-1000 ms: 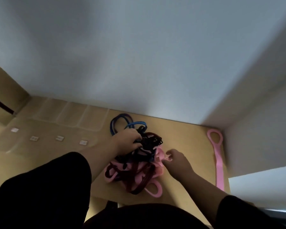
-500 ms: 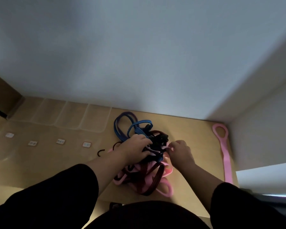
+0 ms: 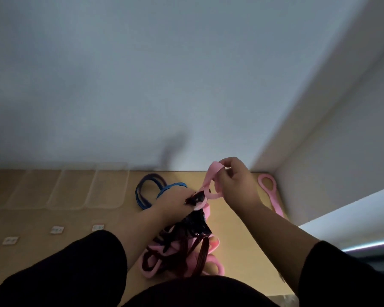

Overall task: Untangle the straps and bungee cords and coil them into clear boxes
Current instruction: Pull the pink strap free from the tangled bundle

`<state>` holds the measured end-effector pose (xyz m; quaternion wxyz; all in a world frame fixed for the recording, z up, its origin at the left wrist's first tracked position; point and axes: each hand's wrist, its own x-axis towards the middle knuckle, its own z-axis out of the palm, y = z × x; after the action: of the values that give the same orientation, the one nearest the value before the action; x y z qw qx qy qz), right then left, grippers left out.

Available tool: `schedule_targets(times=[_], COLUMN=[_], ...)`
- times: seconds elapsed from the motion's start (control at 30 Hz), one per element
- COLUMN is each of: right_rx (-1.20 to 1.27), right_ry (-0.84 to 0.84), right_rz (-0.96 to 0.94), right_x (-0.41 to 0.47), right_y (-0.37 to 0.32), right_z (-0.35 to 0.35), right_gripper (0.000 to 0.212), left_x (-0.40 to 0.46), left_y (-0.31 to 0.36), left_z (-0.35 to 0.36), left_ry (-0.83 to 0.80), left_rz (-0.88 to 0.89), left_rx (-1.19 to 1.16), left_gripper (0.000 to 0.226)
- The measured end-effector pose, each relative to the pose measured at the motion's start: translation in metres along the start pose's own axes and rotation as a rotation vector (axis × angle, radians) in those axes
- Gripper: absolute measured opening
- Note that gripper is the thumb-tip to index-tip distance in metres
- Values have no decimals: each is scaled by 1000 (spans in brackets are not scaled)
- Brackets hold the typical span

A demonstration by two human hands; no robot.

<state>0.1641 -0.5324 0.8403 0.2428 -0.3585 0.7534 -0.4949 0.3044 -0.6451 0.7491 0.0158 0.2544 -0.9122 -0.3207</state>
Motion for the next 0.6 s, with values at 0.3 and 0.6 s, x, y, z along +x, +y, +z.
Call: schedule_targets(times=[0.3,0.6], right_rx=[-15,15], right_ry=[125,165], right_rz=[-45,15], right_x=[0,-13], right_y=[-46,-55], right_z=[-3,-6], right_gripper=[15,12], left_x=[-7,10], left_y=[-5,7], left_z=[-27,-44], left_ry=[-80,104], left_rz=[-35,-341], left_rx=[-341,-1469], left_gripper=[80,49])
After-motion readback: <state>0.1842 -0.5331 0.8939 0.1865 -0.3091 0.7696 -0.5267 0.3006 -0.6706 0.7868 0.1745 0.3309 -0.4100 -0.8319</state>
